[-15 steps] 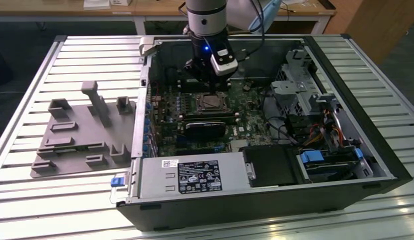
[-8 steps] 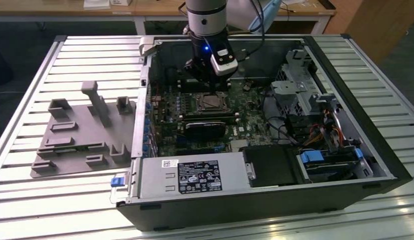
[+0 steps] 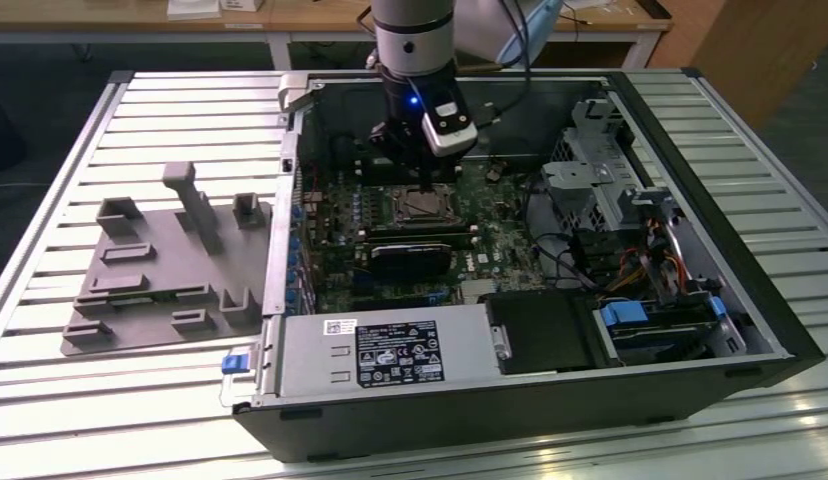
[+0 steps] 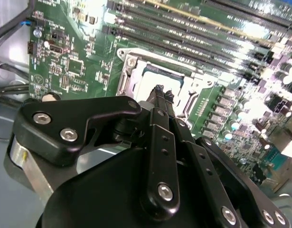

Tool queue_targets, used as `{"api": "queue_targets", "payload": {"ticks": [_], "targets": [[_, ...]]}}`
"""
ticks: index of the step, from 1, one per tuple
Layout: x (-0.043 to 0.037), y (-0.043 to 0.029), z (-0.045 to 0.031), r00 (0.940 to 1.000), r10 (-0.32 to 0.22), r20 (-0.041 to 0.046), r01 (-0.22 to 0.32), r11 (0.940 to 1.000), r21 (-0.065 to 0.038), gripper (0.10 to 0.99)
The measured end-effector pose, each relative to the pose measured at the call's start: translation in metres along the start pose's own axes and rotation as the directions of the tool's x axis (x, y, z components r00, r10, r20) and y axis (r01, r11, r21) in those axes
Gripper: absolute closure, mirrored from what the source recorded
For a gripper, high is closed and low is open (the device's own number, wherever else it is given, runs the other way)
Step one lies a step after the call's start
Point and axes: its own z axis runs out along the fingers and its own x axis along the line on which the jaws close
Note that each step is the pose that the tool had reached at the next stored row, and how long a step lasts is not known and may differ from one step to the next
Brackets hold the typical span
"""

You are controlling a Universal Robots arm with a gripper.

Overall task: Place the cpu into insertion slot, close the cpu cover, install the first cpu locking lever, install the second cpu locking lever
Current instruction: 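Install the second cpu locking lever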

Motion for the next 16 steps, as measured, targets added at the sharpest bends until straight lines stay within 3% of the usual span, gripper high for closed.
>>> {"api": "queue_targets", "payload": {"ticks": [8, 16], "targets": [[-0.0031, -0.0124, 0.0004, 1.0, 0.0, 0.0, 0.0, 1.0, 0.0, 0.984], [-0.0048, -0.0191, 0.0007, 1.0, 0.0, 0.0, 0.0, 1.0, 0.0, 0.984]]}}
